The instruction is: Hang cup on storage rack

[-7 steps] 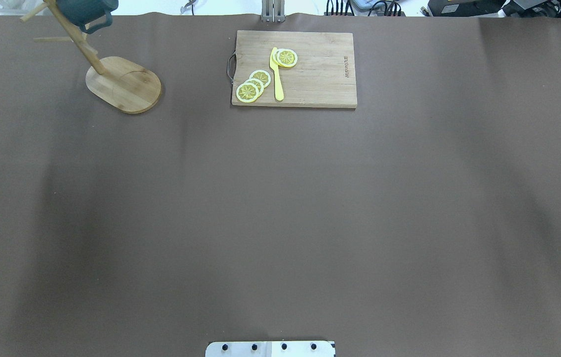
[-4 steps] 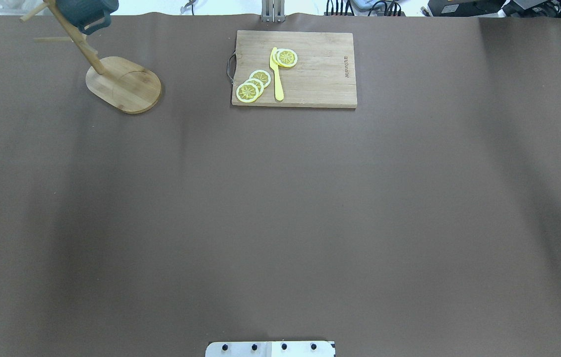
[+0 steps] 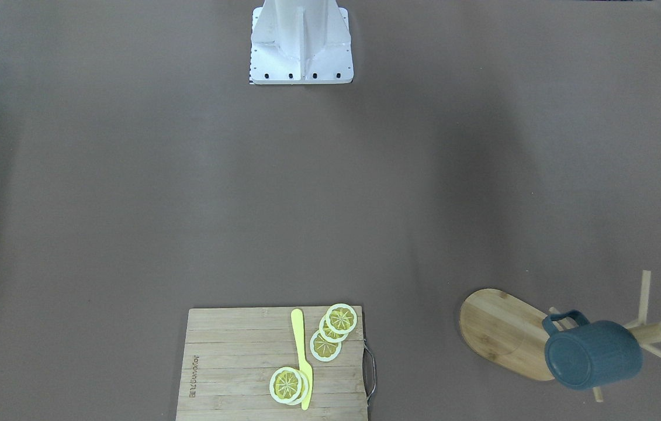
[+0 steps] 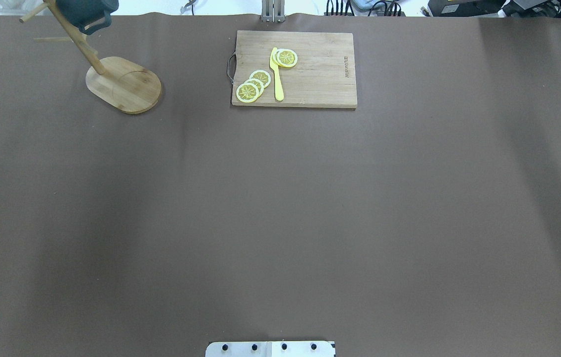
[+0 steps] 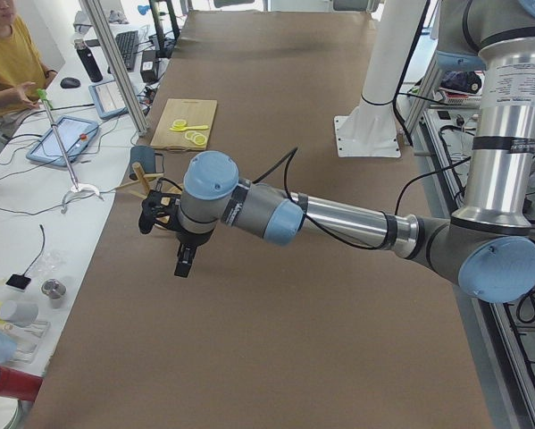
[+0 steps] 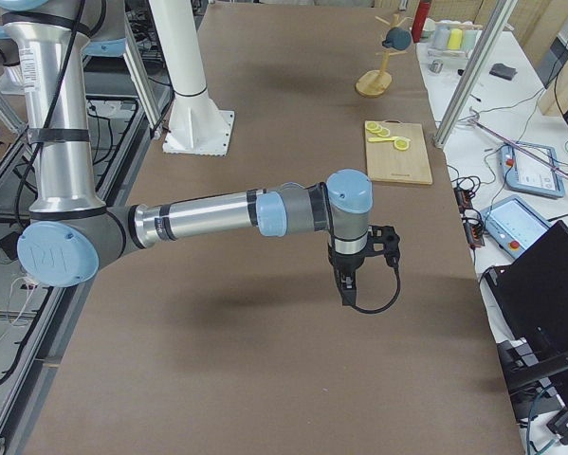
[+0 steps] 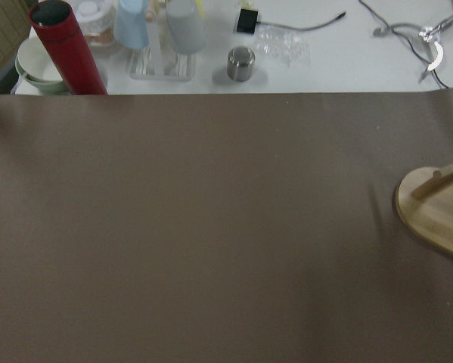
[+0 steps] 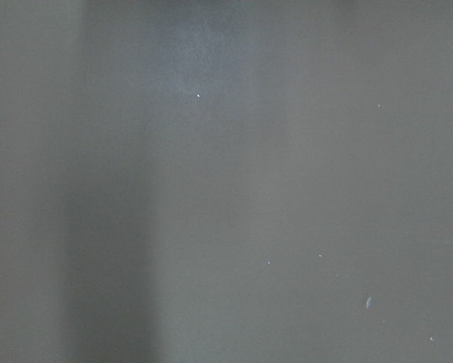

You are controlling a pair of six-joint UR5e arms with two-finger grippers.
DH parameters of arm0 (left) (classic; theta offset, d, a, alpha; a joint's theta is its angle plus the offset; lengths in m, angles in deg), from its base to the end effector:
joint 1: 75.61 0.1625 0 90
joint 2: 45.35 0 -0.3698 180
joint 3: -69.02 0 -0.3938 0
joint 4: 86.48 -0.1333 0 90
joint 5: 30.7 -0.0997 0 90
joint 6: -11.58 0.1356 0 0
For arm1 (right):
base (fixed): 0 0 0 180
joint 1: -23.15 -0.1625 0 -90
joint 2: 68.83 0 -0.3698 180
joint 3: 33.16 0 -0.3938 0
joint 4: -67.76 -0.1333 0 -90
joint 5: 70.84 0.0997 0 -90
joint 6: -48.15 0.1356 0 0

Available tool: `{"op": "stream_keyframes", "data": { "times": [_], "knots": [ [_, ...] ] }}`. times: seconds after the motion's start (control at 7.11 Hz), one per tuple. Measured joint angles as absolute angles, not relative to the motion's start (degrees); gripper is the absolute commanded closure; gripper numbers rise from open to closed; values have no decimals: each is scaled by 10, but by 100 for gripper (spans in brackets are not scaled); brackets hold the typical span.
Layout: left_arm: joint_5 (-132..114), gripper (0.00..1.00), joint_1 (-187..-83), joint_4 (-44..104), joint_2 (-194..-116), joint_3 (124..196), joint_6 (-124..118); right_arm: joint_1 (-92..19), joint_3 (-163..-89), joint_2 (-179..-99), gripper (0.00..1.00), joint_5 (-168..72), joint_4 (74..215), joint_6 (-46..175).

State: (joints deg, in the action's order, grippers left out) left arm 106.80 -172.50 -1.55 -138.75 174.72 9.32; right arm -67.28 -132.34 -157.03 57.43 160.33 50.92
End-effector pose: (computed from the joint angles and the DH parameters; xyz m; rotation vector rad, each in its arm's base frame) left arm -0.0946 -0.5053 0.4675 0.2637 0.8145 -0.0483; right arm 0.0532 -0.5120 0.5478 0.1276 -0.6694 0.0047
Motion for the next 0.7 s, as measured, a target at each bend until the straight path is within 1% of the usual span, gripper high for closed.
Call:
{"op": "stream_keyframes", "data": {
  "times": [0.14,0.28,0.42,0.7],
  "knots": [
    [1066,2,-1725,-81,-1376,1782,129,-686,-1325,-1582,0,582,1605,492],
    [1063,2,-1725,-108,-1354,1804,149,-698,-1327,-1593,0,587,1606,476],
    [1060,2,-1724,-113,-1332,1816,166,-705,-1327,-1600,0,589,1606,467],
    [1059,2,-1720,-41,-1286,1816,184,-709,-1327,-1606,0,590,1605,462]
  ]
}}
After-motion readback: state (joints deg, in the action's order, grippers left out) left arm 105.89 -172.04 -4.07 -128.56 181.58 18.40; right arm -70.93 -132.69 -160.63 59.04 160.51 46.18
